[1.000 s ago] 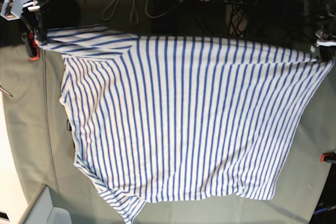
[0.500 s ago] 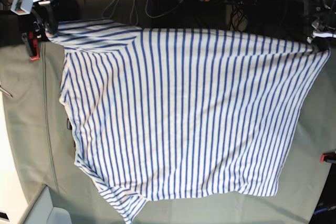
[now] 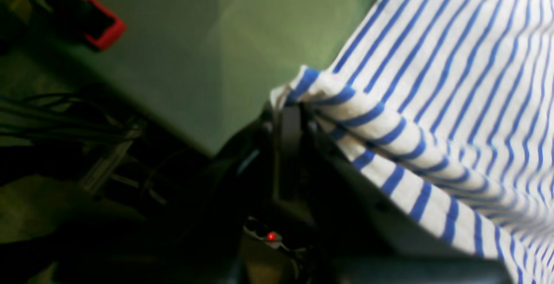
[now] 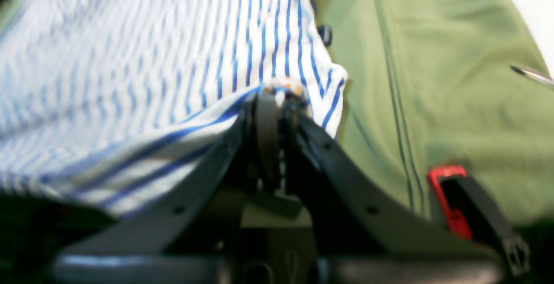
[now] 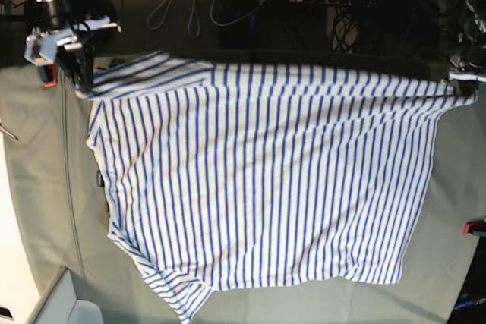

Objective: Layout the t-shirt on the table in an organized manner, then fold the t-shirt properly
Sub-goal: 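Grasp the shirt's collar-side edge with both grippers, then fold the held edge over the shirt body with both grippers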

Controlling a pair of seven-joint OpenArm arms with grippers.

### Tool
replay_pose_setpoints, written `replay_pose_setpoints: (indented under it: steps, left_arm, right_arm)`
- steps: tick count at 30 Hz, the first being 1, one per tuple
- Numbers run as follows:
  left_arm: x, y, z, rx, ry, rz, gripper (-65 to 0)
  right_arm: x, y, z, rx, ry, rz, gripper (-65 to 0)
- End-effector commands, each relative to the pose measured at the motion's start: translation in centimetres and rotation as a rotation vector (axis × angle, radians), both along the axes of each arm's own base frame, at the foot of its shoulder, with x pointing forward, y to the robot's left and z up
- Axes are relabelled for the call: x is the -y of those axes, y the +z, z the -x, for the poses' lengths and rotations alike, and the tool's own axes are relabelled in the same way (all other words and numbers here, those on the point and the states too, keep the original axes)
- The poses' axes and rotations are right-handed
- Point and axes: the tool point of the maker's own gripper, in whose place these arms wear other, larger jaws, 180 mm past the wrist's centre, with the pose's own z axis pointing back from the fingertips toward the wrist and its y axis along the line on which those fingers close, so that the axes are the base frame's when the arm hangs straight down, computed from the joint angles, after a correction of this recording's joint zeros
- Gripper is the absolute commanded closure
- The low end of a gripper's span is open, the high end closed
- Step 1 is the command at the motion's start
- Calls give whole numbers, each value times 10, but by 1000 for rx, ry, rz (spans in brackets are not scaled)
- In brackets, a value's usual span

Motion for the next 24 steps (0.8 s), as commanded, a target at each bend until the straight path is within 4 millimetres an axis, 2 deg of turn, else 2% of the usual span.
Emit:
replay_pose_setpoints:
  steps: [1,3,9,12,15,24]
  left_arm:
    - [-8,13,-8,39,1,-37,-1]
    - [-5,17,-21,51,-12,-52,-1]
    - [22,24,-64,62,-124,-85,-1]
    - [28,32,-83,79,-152,-112,-1]
    - [33,38,-103,90,-174,-134,-1]
    - [21,34,-146,84,-155,-111,-1]
  right_arm:
    - [2,13,-8,50,6,8,0]
    - [1,14,-20,51,14,22,0]
    - [5,28,-63,85,37,53,0]
    - [8,33,-83,76,44,72,0]
    - [15,29,-101,56,52,79,0]
    - [37,20,-142,55,41,62,0]
